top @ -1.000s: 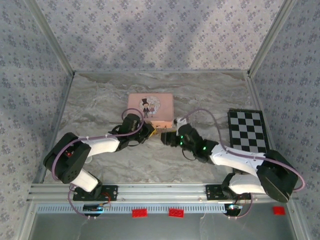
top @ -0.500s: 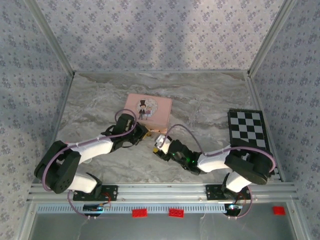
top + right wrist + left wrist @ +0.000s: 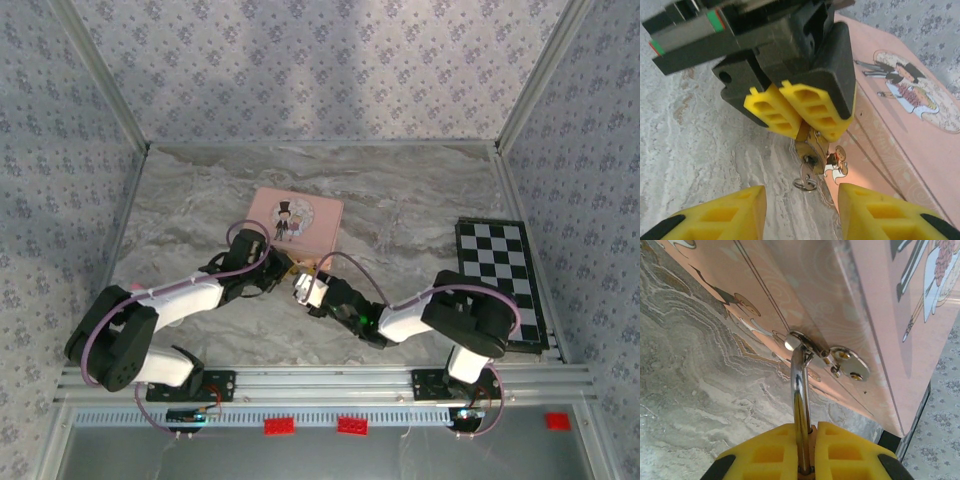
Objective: Unlock a padlock with a key
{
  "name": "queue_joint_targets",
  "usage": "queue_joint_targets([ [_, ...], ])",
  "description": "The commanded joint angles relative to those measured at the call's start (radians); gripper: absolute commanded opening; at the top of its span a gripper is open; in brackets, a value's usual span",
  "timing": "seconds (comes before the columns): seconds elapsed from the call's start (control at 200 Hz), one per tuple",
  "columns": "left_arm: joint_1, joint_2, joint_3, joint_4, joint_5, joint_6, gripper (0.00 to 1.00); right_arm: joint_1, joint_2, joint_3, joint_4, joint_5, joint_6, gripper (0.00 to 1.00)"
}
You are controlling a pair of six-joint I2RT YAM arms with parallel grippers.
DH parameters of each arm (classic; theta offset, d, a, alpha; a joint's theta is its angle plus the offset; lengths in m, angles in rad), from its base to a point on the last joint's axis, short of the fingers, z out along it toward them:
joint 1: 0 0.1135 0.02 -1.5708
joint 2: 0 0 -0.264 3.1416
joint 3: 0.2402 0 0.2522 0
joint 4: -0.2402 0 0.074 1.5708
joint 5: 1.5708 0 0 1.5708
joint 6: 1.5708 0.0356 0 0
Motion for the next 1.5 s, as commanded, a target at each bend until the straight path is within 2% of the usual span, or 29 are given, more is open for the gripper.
queue_joint_targets([
  [0.0,0.005,-0.035,-0.001,0.055,0.016,0.023,0.0,0.005,0.026,0.032,0.024,0.027,-0.016,0.4],
  [0.775,0.004,-0.031,-0.019,0.081,0.019,0.013,0.0,0.012,0.112,0.077,0.07,0.101,-0.012,0.24],
  [1.499,-0.004,-0.035,-0.024,0.103,0.02,0.012,0.0,-0.007,0.102,0.106,0.008,0.107,0.133,0.11],
])
